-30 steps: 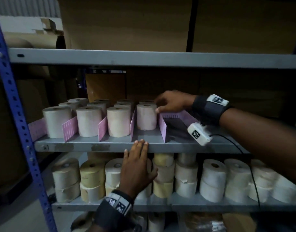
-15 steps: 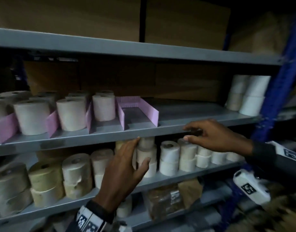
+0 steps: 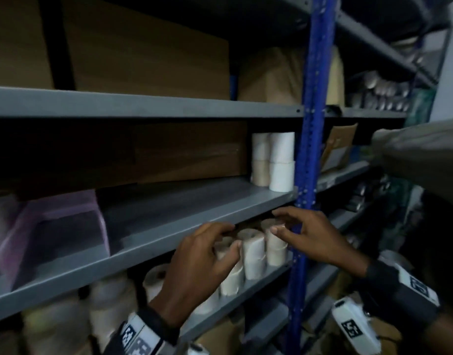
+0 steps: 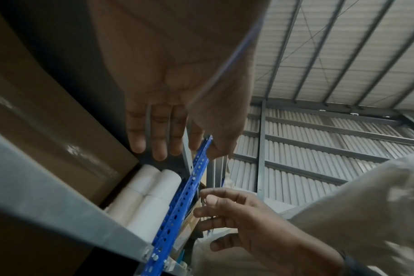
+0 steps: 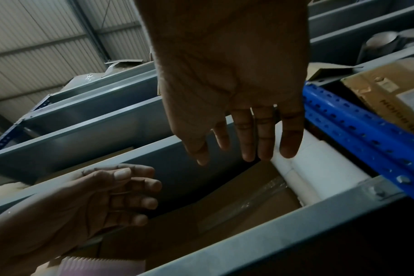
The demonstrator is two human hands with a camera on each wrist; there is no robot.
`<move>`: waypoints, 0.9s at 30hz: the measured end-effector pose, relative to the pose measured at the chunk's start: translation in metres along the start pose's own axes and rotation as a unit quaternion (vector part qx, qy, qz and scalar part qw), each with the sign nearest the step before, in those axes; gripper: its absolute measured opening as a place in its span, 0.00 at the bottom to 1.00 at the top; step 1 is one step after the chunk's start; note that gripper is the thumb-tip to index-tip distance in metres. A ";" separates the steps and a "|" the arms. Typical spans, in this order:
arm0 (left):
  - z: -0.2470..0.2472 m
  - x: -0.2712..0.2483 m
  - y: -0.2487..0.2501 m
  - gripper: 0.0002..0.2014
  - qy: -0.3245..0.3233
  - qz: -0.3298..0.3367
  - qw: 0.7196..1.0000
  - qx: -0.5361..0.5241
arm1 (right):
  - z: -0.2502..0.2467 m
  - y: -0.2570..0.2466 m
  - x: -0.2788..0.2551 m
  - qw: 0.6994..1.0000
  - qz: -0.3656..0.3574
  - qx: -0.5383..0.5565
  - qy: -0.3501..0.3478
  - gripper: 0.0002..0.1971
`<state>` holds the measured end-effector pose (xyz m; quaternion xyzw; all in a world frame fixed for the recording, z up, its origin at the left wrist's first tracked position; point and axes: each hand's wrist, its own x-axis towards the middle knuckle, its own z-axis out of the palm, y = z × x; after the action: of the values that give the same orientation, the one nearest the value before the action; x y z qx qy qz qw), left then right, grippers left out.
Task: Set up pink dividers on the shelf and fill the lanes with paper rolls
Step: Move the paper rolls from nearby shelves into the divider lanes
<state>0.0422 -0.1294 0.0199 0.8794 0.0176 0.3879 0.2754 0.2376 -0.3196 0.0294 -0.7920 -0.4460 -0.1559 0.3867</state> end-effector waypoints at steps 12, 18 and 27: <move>0.099 0.222 -0.018 0.20 -0.084 0.010 0.996 0.021 | -0.044 0.102 0.130 0.995 0.069 -0.057 0.052 0.32; 0.132 0.324 -0.045 0.26 -0.129 -0.027 0.991 -0.001 | -0.058 0.132 0.212 0.989 0.070 -0.104 0.076 0.36; 0.200 0.402 -0.087 0.14 -0.192 -0.019 0.978 -0.078 | -0.069 0.148 0.299 0.977 0.076 -0.198 0.022 0.30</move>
<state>0.4772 -0.0513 0.1371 0.9128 -0.0488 0.2068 0.3489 0.5323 -0.2415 0.1809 -0.8807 -0.3363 -0.2292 0.2425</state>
